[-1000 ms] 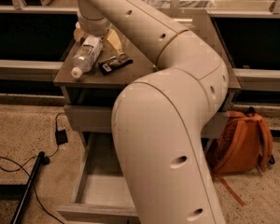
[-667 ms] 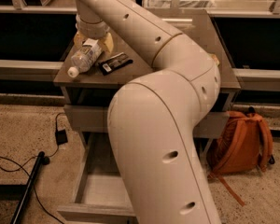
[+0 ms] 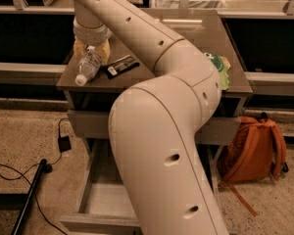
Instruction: Place blue plastic bottle into middle drawer
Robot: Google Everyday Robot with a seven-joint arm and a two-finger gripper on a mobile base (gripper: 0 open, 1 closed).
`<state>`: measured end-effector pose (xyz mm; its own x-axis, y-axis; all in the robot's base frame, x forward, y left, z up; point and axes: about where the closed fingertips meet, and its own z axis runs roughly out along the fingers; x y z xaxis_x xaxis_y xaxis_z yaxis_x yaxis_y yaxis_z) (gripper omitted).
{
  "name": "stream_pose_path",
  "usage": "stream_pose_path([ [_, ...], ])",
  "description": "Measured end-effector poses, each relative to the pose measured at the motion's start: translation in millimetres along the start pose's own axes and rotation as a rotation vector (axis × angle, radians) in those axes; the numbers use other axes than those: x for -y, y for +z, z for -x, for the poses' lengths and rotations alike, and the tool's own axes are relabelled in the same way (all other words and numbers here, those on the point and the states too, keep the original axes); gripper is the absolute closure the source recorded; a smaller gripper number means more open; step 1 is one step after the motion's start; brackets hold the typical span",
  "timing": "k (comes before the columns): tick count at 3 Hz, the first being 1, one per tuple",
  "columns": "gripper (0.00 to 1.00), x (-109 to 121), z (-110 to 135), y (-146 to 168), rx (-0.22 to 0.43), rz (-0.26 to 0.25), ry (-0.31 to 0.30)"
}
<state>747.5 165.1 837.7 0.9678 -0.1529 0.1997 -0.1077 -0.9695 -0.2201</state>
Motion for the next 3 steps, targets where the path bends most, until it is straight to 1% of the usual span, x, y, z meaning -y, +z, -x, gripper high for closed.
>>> stream_pose_path([
  [1, 0.91, 2, 7, -28, 0.034, -0.093, 0.029],
  [2, 1.0, -15, 16, -81, 0.025, -0.211, 0.121],
  [3, 1.0, -46, 35, -140, -0.034, -0.315, 0.248],
])
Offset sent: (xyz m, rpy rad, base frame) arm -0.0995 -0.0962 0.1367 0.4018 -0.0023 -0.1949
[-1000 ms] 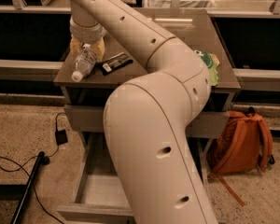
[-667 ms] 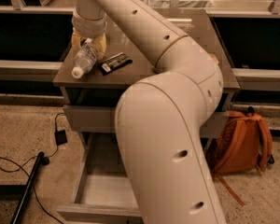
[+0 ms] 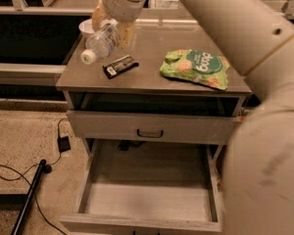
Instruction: Place blue plastic bottle into middle drawer
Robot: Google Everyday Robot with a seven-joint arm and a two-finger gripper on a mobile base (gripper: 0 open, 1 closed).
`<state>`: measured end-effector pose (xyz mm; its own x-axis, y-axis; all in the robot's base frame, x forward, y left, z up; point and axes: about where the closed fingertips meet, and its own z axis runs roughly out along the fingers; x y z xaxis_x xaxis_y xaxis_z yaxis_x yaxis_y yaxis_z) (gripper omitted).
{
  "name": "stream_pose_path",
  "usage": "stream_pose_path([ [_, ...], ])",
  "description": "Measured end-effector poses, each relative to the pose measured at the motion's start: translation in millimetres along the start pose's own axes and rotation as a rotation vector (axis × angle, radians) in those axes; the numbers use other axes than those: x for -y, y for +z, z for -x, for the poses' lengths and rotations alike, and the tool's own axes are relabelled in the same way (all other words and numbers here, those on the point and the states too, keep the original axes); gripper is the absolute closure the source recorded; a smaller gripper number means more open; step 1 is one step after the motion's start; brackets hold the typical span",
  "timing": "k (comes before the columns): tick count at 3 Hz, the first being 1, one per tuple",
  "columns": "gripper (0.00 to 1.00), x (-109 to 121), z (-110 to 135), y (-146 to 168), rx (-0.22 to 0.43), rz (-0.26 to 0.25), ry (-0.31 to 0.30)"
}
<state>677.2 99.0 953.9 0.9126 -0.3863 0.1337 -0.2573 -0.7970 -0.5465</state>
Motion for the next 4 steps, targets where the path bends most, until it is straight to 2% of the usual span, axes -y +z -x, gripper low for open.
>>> stream_pose_path([
  [1, 1.0, -66, -4, -29, -0.082, 0.007, 0.146],
  [2, 1.0, -138, 1, -27, -0.067, 0.105, 0.307],
  [3, 1.0, -158, 7, -26, -0.05, 0.15, 0.344],
  [4, 1.0, -158, 7, -26, -0.05, 0.15, 0.344],
])
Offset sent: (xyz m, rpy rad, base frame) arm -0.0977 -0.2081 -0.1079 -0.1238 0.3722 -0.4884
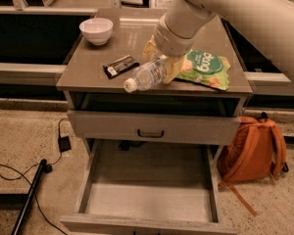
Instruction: Place blue plastic bottle into middle drawer
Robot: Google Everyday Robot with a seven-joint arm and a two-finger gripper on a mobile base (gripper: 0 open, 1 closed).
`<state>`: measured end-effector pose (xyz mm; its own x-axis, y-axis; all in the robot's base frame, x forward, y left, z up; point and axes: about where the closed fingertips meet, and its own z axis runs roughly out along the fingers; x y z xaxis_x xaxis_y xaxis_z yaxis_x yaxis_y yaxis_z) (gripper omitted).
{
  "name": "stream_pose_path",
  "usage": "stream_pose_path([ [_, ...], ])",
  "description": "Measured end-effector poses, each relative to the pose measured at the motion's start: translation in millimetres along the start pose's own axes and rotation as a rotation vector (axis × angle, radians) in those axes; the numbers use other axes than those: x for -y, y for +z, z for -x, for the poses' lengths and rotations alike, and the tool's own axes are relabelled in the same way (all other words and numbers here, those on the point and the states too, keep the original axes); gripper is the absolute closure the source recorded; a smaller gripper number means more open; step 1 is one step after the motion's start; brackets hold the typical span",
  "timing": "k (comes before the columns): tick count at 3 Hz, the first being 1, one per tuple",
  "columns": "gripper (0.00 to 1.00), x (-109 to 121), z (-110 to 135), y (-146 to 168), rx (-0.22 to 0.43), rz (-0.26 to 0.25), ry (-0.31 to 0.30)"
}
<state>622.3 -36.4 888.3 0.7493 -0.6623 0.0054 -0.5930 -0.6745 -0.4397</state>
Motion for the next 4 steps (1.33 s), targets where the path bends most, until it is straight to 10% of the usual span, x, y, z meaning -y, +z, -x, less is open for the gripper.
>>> stream_pose_path([
  [1, 1.0, -19, 8, -4, 0.058, -0.036, 0.101],
  [3, 1.0, -104, 87, -5, 0.355, -0.135, 0.52],
  [4, 1.0, -109, 94, -13, 0.399, -0.157, 0.571],
])
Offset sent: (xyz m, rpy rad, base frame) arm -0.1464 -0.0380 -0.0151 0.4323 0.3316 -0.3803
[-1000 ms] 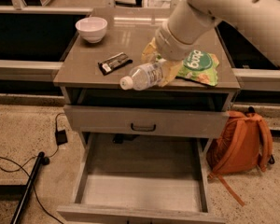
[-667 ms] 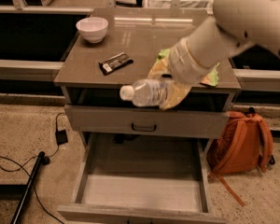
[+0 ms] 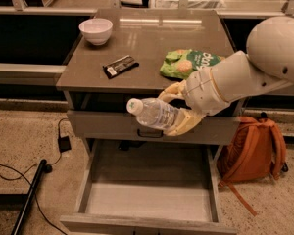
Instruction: Place blue plastic bottle into middle drawer
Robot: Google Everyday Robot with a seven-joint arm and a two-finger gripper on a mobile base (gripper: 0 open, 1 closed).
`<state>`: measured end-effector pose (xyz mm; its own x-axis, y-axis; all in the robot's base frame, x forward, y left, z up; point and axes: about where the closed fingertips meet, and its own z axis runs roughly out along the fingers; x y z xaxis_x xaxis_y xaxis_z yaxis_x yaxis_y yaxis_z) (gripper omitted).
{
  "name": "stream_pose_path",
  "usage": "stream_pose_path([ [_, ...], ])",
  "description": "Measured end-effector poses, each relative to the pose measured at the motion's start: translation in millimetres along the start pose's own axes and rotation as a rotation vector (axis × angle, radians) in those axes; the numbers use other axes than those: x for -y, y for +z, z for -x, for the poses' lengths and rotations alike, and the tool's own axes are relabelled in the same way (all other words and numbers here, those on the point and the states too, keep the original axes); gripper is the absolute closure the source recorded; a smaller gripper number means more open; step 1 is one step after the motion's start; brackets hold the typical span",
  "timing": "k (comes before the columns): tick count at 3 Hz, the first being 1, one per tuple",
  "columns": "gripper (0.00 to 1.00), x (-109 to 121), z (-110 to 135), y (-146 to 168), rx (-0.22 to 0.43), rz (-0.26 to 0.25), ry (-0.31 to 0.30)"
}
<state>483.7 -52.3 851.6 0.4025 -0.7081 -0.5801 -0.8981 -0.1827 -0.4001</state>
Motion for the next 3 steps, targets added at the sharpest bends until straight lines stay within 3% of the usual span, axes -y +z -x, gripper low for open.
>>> stream_pose_path([
  [1, 1.0, -1, -7, 7, 0.027, 0.008, 0.017],
  [2, 1.0, -22, -26, 39, 0.145, -0.003, 0.083],
  [3, 1.0, -76, -93, 84, 0.283, -0.117, 0.287],
])
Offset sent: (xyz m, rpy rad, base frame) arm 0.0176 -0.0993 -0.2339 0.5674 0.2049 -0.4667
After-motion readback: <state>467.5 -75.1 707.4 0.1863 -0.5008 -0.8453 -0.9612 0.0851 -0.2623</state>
